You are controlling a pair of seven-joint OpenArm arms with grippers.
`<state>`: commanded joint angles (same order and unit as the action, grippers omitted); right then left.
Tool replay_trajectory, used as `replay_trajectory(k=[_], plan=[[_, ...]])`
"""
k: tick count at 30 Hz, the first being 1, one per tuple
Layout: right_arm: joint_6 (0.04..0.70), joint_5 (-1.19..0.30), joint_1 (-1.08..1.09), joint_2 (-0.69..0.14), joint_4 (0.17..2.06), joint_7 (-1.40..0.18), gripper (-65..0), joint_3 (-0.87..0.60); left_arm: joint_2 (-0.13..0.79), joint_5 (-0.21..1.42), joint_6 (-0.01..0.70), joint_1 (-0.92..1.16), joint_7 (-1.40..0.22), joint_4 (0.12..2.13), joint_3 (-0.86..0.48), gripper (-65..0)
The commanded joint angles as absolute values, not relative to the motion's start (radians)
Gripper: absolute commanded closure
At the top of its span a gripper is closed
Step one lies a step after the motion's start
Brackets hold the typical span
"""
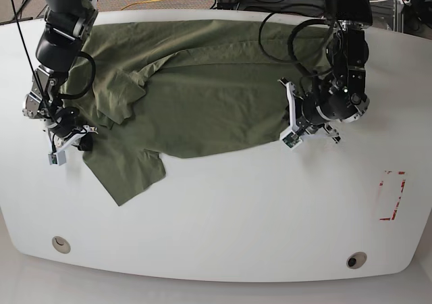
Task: Layout the t-shirt on the table in an organized manner, then fold the t-shirt properly
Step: 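Drag the grasped shirt edge with the left gripper toward the right gripper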
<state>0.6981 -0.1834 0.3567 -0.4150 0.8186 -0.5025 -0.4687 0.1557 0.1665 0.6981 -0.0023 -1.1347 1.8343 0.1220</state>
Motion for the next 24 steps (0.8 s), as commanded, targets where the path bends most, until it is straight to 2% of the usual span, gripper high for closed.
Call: replay_trajectory(k=[9, 18, 24], plan=[[0.698, -0.183, 0.357, -0.415, 0.819, -0.503, -1.3, -0.469, 0.223, 0.168, 0.698, 0.079, -1.135, 1.894, 0.321, -3.3], [0.698, -0.183, 0.357, -0.415, 0.819, -0.503, -1.3, -0.469, 0.249, 0.168, 0.698, 0.127, -1.135, 1.936, 0.429, -3.3], [0.698, -0.183, 0.357, -0.415, 0.819, -0.503, -1.3, -0.469, 0.249, 0.168, 0.698, 0.125, -1.135, 1.936, 0.432, -4.2]])
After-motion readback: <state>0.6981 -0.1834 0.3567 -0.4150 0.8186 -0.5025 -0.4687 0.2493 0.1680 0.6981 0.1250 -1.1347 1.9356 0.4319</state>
